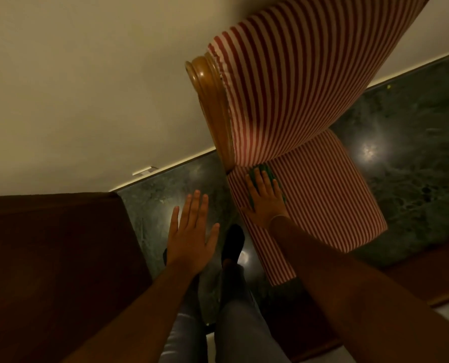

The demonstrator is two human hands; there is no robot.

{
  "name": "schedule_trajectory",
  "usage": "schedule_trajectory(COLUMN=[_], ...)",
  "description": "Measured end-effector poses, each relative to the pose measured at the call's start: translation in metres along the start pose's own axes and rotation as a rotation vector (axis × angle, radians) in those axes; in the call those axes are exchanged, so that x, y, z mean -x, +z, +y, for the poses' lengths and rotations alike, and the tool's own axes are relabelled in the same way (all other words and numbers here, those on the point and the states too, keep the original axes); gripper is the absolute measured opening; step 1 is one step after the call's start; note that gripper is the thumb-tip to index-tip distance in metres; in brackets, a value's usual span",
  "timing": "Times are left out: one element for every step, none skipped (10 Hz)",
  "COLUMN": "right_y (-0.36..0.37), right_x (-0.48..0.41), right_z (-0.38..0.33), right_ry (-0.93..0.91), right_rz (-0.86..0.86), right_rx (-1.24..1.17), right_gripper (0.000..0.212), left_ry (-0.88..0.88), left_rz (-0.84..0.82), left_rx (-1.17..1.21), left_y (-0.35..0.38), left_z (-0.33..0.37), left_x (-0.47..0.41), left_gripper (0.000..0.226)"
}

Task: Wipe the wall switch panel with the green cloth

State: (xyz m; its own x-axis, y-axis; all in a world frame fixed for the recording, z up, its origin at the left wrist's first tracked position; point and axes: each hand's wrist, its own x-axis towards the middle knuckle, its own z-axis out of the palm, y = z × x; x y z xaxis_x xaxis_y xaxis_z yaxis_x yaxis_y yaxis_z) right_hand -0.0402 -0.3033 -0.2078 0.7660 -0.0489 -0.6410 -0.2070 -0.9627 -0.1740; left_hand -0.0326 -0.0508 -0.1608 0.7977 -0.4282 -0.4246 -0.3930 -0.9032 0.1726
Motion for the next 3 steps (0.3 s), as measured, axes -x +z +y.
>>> schedule_trajectory(right_y=[-0.015, -0.041, -0.062], right_x=[0.018, 0.040, 0.064], right_z=[-0.013, -0.035, -0.058], right_ry=[0.011, 0.035, 0.045], right_rz=[0.045, 0.097, 0.215], right_rx=[0.017, 0.007, -0.048], right_gripper=[0.089, 0.085, 0.086], left_ry=[0.047, 0.064, 0.036], left_rz=[0.030, 0.099, 0.210], left_rx=[-0.043, -0.038, -0.012], left_y=[-0.009, -0.037, -0.055], left_z=[-0.011, -0.020, -0.025], left_x=[0.014, 0.026, 0.040], left_gripper=[0.080, 0.078, 0.078])
